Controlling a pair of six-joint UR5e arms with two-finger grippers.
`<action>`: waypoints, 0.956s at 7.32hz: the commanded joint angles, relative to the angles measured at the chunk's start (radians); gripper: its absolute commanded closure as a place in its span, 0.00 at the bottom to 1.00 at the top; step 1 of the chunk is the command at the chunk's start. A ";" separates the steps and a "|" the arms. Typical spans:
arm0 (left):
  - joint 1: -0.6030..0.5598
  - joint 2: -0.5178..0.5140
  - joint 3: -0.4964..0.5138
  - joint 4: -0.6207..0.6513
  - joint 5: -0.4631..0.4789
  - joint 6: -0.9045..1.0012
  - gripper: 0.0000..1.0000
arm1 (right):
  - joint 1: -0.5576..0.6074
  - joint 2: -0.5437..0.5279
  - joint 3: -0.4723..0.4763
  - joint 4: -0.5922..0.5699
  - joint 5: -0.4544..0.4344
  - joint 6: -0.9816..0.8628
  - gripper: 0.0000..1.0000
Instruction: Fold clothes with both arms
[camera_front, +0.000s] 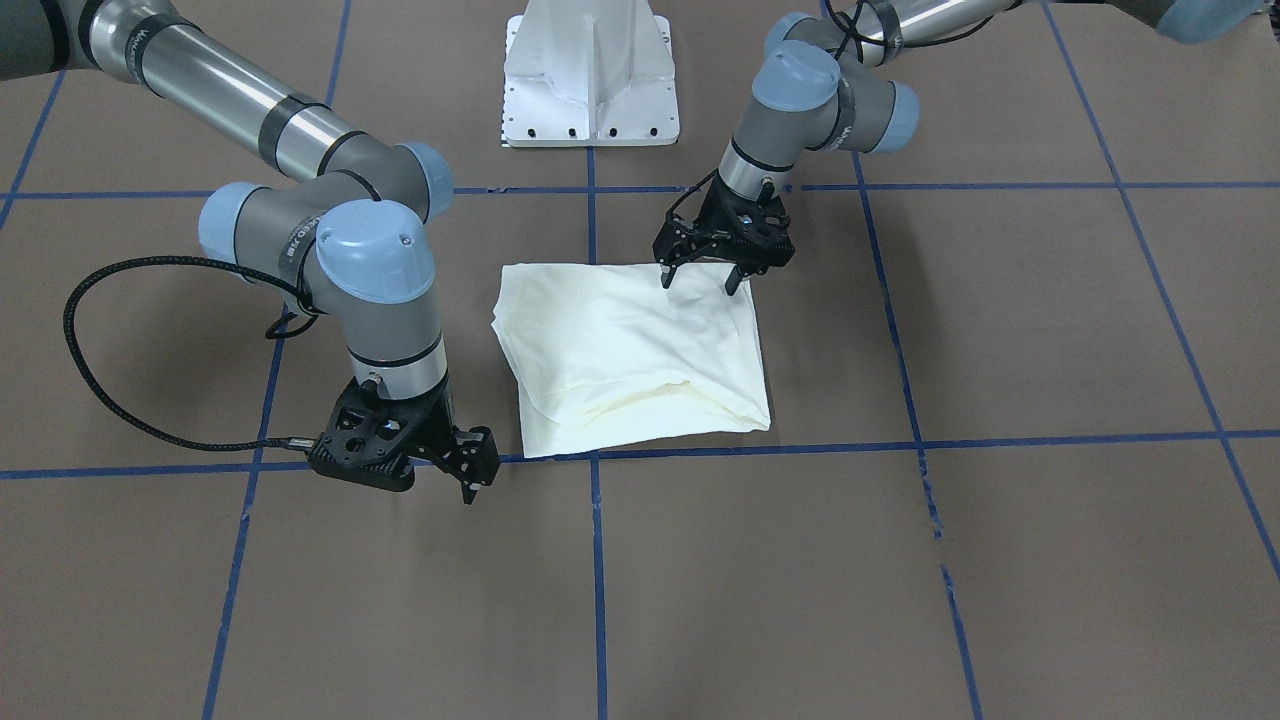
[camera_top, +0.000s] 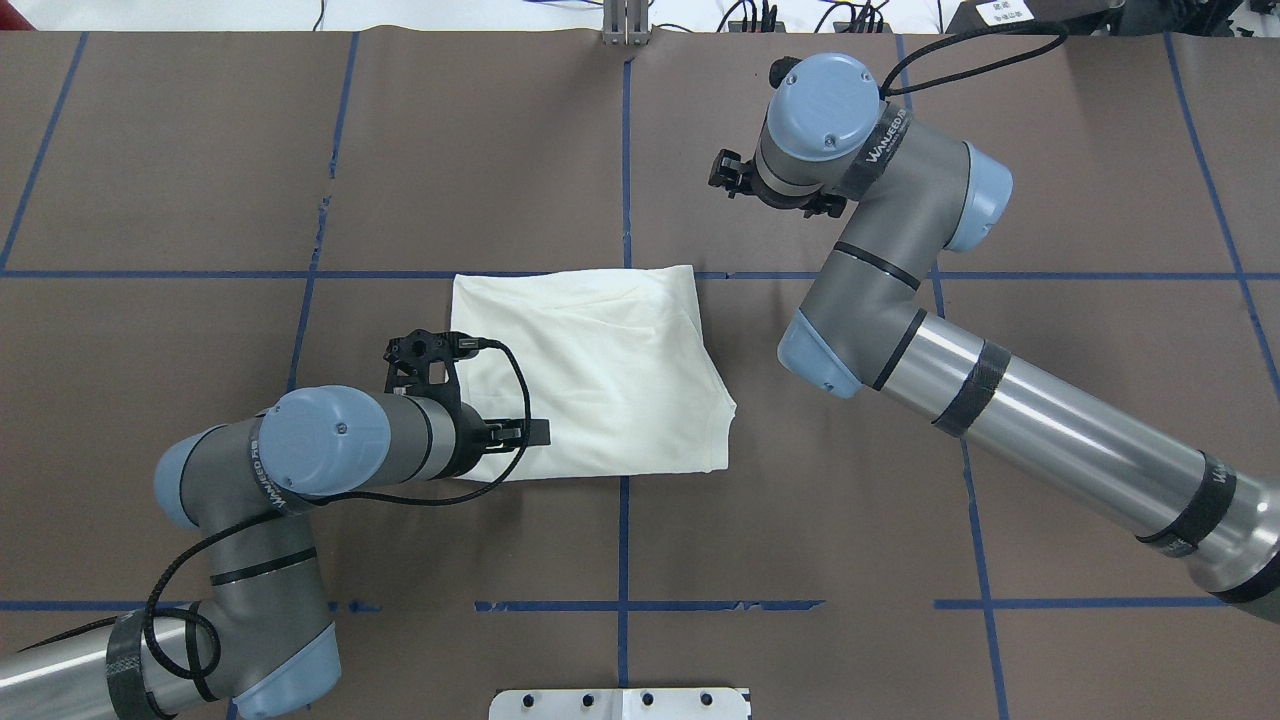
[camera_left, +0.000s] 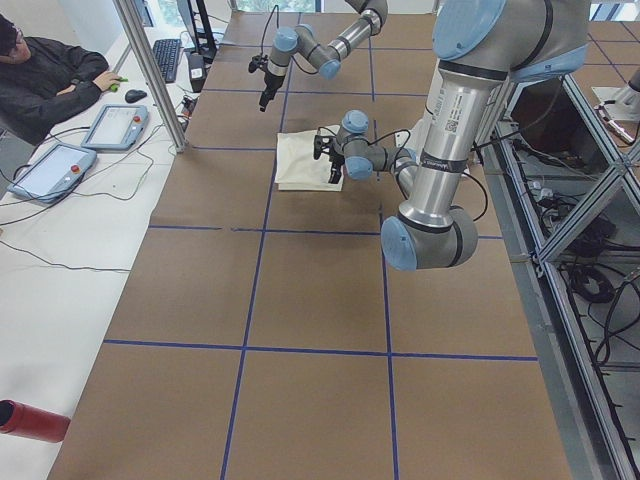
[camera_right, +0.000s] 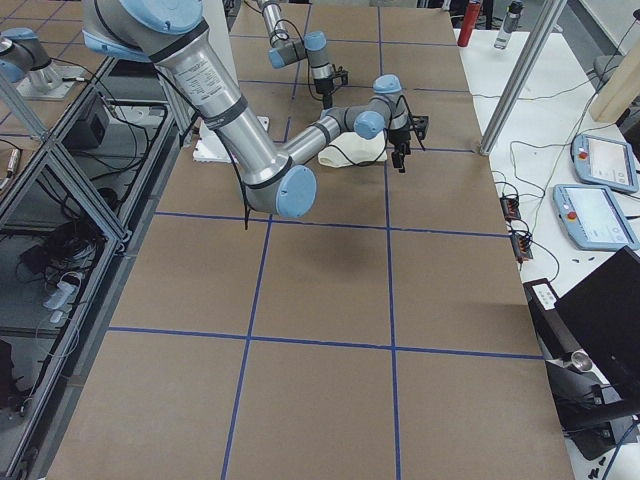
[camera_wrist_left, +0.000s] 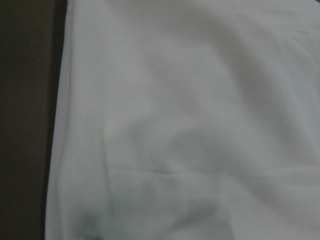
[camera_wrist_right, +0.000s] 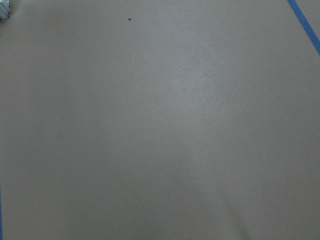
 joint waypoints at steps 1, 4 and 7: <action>-0.027 0.000 -0.095 0.058 -0.015 0.050 0.00 | 0.000 0.010 0.000 0.000 0.001 0.001 0.00; -0.155 0.000 -0.291 0.348 -0.081 0.205 0.00 | 0.038 -0.014 0.089 0.015 0.138 -0.054 0.00; -0.360 0.080 -0.461 0.586 -0.193 0.551 0.00 | 0.244 -0.210 0.385 -0.246 0.371 -0.454 0.00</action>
